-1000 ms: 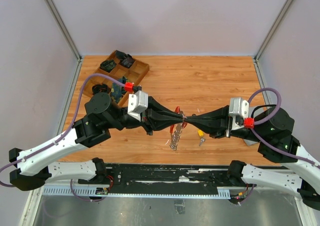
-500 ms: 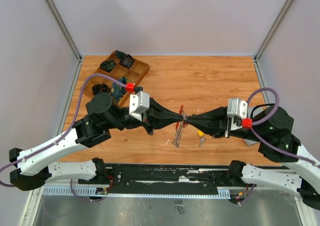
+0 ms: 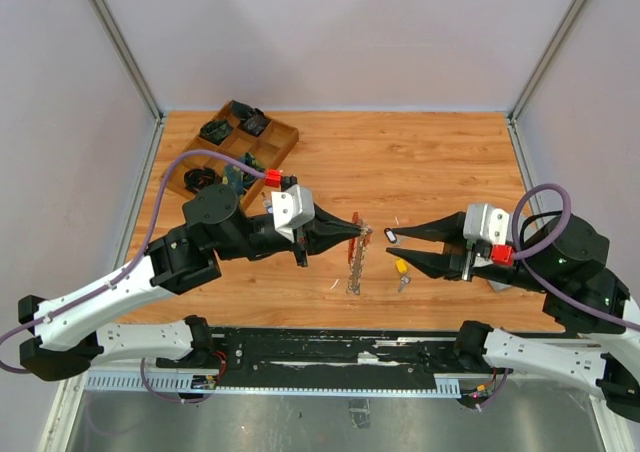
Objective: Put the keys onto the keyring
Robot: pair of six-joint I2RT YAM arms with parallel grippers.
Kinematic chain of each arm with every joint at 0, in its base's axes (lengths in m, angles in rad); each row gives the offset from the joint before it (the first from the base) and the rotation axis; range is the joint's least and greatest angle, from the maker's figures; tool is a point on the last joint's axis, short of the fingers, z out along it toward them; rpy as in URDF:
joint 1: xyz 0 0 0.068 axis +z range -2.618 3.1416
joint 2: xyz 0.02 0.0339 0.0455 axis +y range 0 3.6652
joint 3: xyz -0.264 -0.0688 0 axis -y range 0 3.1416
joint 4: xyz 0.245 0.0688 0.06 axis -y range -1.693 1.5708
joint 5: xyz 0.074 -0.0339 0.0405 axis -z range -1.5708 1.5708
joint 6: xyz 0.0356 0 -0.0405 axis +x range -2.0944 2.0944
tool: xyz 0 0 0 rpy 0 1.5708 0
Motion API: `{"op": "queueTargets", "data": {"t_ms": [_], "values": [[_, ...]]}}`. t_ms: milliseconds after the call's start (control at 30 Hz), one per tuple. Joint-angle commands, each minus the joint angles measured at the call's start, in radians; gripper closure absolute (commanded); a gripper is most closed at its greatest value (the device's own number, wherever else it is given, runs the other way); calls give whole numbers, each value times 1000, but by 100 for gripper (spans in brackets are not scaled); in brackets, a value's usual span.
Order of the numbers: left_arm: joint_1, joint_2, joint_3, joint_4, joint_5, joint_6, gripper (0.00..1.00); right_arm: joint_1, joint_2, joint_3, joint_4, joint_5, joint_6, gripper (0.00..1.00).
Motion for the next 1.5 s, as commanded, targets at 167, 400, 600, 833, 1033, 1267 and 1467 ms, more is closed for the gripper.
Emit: {"op": "queueTargets", "data": {"t_ms": [167, 400, 600, 833, 1033, 1267, 1467], "values": [[-3, -30, 26, -69, -147, 55, 100, -7, 53, 82, -316, 391, 78, 65], [-3, -27, 7, -91, -179, 42, 99, -50, 166, 100, -530, 610, 252, 63], [-3, -19, 7, -114, -196, 63, 100, -304, 169, 5, -537, 376, 357, 61], [-4, -7, 21, -170, -220, 137, 100, -484, 152, -150, -462, 219, 441, 61], [-4, -3, 5, -169, -276, 198, 100, -513, 199, -221, -444, 220, 477, 61], [-3, 34, -7, -185, -354, 251, 100, -518, 252, -318, -434, 235, 541, 63], [-2, 41, -34, -166, -406, 286, 99, -518, 284, -385, -412, 261, 620, 60]]}}
